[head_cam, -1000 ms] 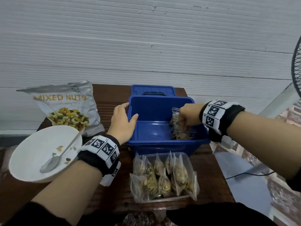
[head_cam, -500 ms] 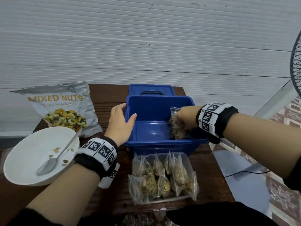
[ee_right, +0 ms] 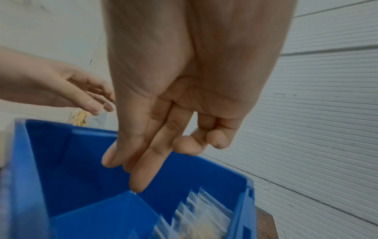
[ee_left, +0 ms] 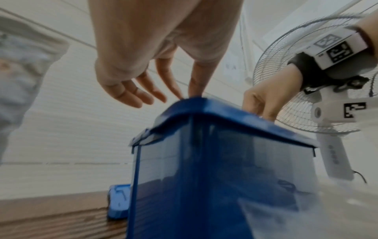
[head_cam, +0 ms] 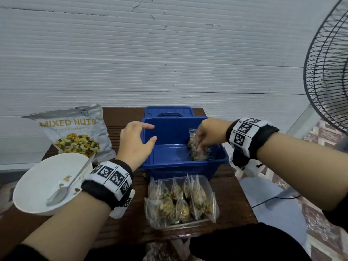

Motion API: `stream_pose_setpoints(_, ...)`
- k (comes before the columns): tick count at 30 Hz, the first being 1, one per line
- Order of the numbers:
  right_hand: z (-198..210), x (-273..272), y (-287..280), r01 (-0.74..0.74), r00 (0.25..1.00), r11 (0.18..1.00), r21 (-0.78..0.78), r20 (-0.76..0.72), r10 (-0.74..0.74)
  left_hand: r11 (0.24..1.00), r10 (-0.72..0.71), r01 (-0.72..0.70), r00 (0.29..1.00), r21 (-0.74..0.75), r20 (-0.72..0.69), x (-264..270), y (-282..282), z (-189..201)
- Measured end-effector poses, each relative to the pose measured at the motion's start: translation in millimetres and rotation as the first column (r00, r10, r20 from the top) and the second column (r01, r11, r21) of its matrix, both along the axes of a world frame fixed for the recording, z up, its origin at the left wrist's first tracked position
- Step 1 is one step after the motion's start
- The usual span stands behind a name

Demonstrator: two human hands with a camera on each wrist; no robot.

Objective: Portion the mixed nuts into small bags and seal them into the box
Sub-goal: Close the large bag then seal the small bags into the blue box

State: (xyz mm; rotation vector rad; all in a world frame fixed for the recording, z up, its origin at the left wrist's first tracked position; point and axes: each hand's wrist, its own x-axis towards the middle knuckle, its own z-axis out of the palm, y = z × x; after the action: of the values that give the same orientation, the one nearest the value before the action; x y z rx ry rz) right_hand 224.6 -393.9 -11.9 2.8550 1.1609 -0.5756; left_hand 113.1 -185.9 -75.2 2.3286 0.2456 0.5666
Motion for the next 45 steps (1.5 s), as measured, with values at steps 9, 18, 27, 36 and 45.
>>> stream_pose_setpoints(9, 7, -40, -27, 0.190, 0.975, 0.907, 0.376, -0.184, -0.128, 0.718, -0.639, 0.692, 0.700, 0.078, -0.319, -32, -53, 32)
stream_pose_setpoints(18, -13, -69, -38, 0.351, 0.937, 0.773, 0.528, -0.197, -0.290, 0.676, -0.591, 0.707, 0.688, 0.207, -0.421, -36, -72, 20)
stream_pose_setpoints(27, -30, -78, -41, 0.422, 0.905, 0.646, 0.636, -0.250, -0.345, 0.777, -0.628, 0.618, 0.754, -0.119, -0.192, -36, -64, 25)
stream_pose_setpoints(36, -14, -96, -44, 0.493, 0.863, 0.426, 0.759, -0.487, -0.131, 0.868, -0.458, 0.431, 0.887, -0.245, -0.064, -28, -62, 28)
stream_pose_setpoints(45, -25, -90, -43, 0.448, 0.894, 0.432, 0.783, -0.402, -0.200, 0.873, -0.448, 0.417, 0.891, -0.252, -0.079, -29, -60, 33)
